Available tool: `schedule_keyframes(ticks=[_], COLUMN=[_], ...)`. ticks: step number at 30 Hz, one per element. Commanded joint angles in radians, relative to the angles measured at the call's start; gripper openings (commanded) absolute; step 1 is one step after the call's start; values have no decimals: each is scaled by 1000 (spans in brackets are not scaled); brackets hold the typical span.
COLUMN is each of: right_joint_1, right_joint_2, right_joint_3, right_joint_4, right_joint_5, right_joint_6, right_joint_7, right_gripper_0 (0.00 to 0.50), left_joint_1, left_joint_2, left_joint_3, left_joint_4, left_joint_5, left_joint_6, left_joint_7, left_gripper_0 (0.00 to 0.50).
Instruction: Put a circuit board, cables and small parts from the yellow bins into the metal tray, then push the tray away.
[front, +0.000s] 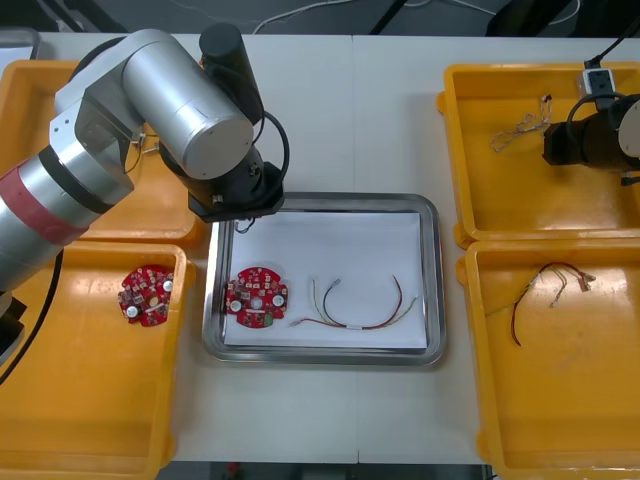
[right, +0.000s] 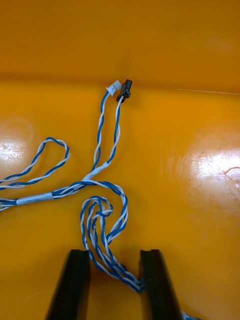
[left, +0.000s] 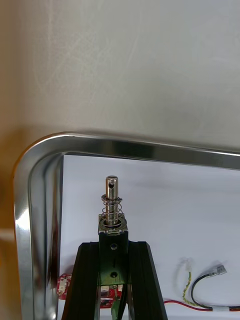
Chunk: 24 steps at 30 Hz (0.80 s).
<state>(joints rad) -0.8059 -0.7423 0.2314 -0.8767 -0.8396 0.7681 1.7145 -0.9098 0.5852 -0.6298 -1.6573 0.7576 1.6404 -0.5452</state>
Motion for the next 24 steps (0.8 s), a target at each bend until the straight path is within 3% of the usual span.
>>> schedule_keyframes(ticks=[1,10,17,24], right_joint_1=[-29,-29,-29,-29], right_joint_2=[17,-5,-37,-37], right_joint_3=[11,6,-81,-130], right_joint_4=[7,-42,-159,-192], right_joint_5=[-10,-6,2,1], right_joint_6=[-6,19,215,336], right_joint_7=[31,48,74,97], right_gripper_0=[0,0,0,0], left_joint_1=[-47,-41,-38,-9], left_joint_2=[-22,-51,-79,-85], left_joint_3=[-31,-56,-73,-82], left_joint_4=[-7,22,57,57], left_joint_5=[-14,-60,-103,-142], left_joint_6=[25,27,4,-13], left_joint_7=[-96,-119,-139,-144], left_gripper_0=[0,0,0,0])
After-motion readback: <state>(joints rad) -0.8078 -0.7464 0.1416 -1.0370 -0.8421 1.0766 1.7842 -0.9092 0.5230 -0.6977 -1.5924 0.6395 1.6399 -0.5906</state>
